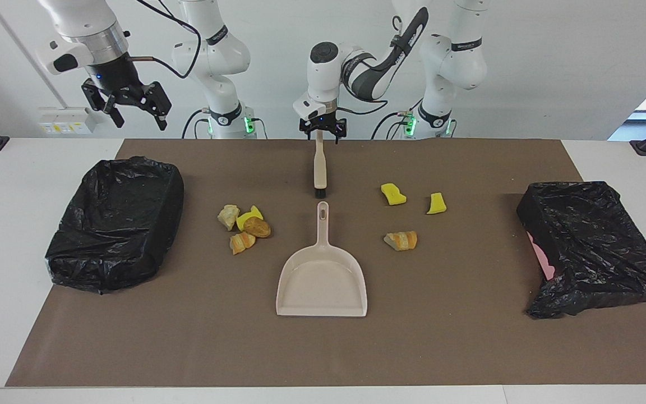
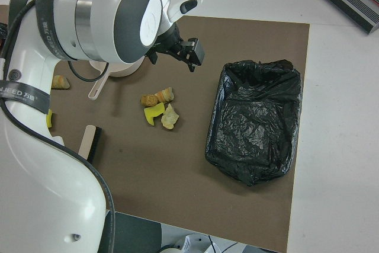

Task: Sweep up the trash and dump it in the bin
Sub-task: 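Reach the left gripper to the beige brush handle and grasp it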

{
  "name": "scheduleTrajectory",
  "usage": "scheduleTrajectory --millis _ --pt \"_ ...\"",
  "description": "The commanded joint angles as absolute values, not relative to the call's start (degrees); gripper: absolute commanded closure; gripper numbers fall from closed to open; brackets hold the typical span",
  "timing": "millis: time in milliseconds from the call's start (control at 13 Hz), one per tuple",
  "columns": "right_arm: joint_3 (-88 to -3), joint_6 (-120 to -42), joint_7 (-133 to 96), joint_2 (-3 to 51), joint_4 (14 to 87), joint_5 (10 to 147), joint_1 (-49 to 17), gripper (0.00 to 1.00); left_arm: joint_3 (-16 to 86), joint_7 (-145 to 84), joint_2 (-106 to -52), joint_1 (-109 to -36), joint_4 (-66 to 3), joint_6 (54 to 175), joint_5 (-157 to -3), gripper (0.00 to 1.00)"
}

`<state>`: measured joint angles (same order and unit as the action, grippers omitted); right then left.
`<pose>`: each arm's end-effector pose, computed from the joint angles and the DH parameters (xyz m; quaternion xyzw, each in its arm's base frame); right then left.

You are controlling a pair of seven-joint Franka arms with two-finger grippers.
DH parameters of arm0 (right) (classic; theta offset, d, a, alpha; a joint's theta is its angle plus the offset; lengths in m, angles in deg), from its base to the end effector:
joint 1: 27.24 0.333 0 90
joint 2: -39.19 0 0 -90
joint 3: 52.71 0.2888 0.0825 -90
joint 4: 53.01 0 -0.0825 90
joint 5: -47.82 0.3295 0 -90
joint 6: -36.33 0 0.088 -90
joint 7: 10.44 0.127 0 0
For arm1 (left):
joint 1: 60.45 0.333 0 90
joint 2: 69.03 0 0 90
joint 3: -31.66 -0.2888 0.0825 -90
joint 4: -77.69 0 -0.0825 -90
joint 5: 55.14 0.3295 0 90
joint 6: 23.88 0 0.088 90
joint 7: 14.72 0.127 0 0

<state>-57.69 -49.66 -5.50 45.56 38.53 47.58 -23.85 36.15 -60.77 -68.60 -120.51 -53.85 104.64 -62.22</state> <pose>0.4610 -0.0158 0.6132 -0.9984 0.0569 -0.0069 0.0029 0.1950 -0.4224 0.3373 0.9912 -0.1214 -0.0516 0.0083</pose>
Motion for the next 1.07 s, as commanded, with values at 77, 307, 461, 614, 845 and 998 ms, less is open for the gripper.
scheduleTrajectory --millis 77,307,461,614,845,998 --pt "-57.7 -51.3 -7.3 47.0 40.5 47.6 -24.3 0.0 35.1 -62.4 -68.8 -122.6 -54.8 106.0 -63.1 0.11" --pt "-57.7 -51.6 -7.3 47.0 40.8 47.6 -24.2 0.0 34.9 -63.2 -68.7 -122.6 -54.1 102.4 -63.1 0.68" --pt "-57.7 -51.6 -7.4 47.0 40.8 47.6 -24.2 0.0 34.9 -63.0 -68.9 -122.6 -53.6 101.5 -63.1 0.88" --pt "-57.7 -51.6 -7.4 47.0 40.8 47.6 -24.2 0.0 35.0 -63.1 -68.8 -122.6 -53.7 101.3 -63.1 0.98" --pt "-57.7 -51.5 -7.4 47.0 40.8 47.6 -24.2 0.0 34.7 -63.1 -66.9 -121.7 -52.7 97.2 -63.1 1.0" --pt "-57.7 -51.4 -7.2 47.0 40.8 47.6 -24.2 0.0 34.4 -63.0 -65.6 -119.9 -50.9 92.7 -62.7 1.0"
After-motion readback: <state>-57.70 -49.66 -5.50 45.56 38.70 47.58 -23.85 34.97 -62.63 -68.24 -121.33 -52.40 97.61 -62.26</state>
